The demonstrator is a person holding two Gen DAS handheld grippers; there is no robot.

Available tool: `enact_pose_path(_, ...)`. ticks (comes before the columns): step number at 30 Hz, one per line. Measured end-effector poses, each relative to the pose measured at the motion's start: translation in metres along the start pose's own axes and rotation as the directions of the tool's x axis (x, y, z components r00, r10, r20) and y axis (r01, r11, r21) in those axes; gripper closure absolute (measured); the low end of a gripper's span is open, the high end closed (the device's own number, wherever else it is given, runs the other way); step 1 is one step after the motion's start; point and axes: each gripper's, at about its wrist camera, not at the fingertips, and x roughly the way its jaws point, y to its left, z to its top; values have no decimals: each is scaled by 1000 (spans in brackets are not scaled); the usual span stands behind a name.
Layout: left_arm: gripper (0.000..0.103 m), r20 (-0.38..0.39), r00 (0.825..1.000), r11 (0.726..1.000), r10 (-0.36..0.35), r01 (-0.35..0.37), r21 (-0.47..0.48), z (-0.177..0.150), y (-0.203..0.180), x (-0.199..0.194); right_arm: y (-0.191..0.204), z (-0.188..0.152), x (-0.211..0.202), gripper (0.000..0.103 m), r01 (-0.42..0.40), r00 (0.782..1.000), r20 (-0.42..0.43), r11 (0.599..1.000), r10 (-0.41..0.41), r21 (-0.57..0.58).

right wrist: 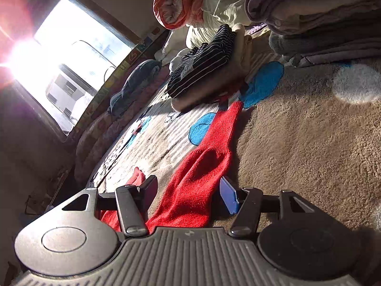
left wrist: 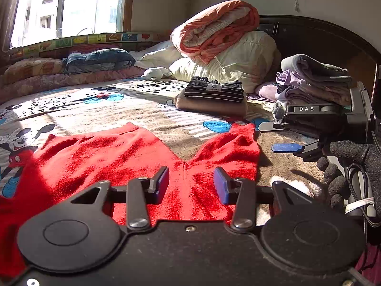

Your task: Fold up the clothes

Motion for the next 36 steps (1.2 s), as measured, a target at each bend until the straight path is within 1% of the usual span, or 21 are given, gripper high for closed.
enact_pose_path(3,69,-35,999,999,-20,21,36,-6,-18,25,-23,24,25,43,50,999,-8,998,-50,30)
enact_pose_path(5,69,-63,998,998,-30,33,49,-12,-25,39,-34,39,40,44,62,998,0,997,-62,41)
enact_pose_path(9,71,-134,990,992,-44,59,111,-30,-38,56,-42,59,66,43,29,999,-14,1000,-29,12)
enact_pose_path(12,71,-160,986,989,-53,73,126,-39,-37,63,-40,66,84,46,-14,998,-62,999,12,-30)
enact_pose_path(13,71,-163,985,989,-60,81,122,-40,-35,64,-39,67,90,62,-30,996,-87,999,27,-43)
enact_pose_path(14,71,-169,983,990,-67,87,114,-38,-34,65,-37,68,95,83,-47,993,-112,997,41,-55)
enact_pose_path(15,71,-175,982,990,-73,93,108,-37,-33,66,-34,69,99,92,-53,991,-129,996,42,-77)
enact_pose_path(16,71,-179,981,990,-77,97,105,-37,-32,66,-28,70,97,96,-60,991,-124,993,48,-100)
enact_pose_path(19,71,-188,979,990,-84,104,98,-38,-31,65,-11,85,87,97,-138,990,-62,981,131,-137)
enact_pose_path(20,71,-191,978,990,-86,105,92,-38,-30,65,-6,88,91,97,-116,992,-69,977,105,-178)
enact_pose_path(21,71,-194,977,991,-87,106,87,-38,-30,65,-4,88,99,97,-61,995,-88,973,42,-221)
enact_pose_path(23,71,-199,976,990,-88,108,90,-37,-31,65,-9,84,114,97,18,987,-148,962,-61,-274)
enact_pose_path(24,71,-200,976,989,-90,110,94,-37,-31,65,-11,82,114,96,43,986,-144,959,-86,-280)
enact_pose_path(25,71,-202,975,989,-93,114,94,-37,-31,65,-12,81,110,96,57,989,-118,960,-92,-273)
enact_pose_path(27,71,-208,973,989,-104,124,84,-37,-29,65,-13,83,102,82,108,990,-59,962,-126,-251)
enact_pose_path(28,71,-210,972,989,-107,127,82,-36,-28,65,-13,83,98,65,140,988,-28,957,-153,-255)
enact_pose_path(29,71,-211,971,988,-109,128,81,-36,-28,64,-10,82,92,61,163,985,-5,947,-171,-277)
enact_pose_path(30,71,-211,971,988,-110,130,80,-37,-28,64,-5,80,87,61,170,984,11,938,-175,-300)
enact_pose_path(31,71,-209,971,988,-111,131,80,-37,-28,63,2,77,81,61,161,986,19,933,-164,-322)
enact_pose_path(33,71,-206,972,988,-114,133,81,-37,-29,61,18,66,68,61,108,994,16,924,-110,-366)
enact_pose_path(36,66,-211,969,984,-129,151,93,-36,-33,53,50,35,46,61,-17,999,-42,900,-2,-436)
